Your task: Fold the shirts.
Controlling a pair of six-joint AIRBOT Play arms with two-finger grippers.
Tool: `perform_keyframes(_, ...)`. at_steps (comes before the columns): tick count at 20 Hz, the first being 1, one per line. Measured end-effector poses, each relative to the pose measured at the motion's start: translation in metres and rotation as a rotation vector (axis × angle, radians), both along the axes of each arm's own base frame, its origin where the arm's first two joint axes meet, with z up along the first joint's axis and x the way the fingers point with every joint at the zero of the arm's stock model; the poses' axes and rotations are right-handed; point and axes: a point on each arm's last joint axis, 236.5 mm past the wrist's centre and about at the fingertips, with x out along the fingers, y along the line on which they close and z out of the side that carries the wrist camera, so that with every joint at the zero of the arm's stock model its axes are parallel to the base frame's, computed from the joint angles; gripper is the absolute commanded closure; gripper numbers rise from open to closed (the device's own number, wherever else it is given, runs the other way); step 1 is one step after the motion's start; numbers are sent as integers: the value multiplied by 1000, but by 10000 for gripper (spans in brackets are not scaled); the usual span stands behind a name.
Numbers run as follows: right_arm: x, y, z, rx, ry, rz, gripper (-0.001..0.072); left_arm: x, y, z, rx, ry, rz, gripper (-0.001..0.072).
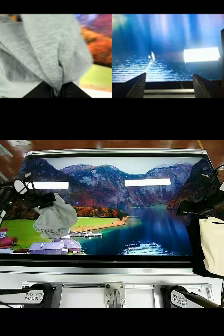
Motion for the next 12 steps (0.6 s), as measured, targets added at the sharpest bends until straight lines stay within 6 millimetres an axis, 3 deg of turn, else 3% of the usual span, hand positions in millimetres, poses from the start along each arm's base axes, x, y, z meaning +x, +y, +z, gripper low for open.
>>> perform_keyframes(3,-7,7,8,23,0,9,17,-25,-66,76,4,-143,-178,670)
perform_keyframes(6,-17,14,33,30,-53,18,17,-70,-149,118,-47,-213,-383,670)
perform_keyframes(9,-30,17,66,13,-139,23,17,-117,-237,126,-137,-239,-581,670)
perform_keyframes(12,-44,20,93,-2,-216,27,17,-151,-319,106,-222,-230,-699,670)
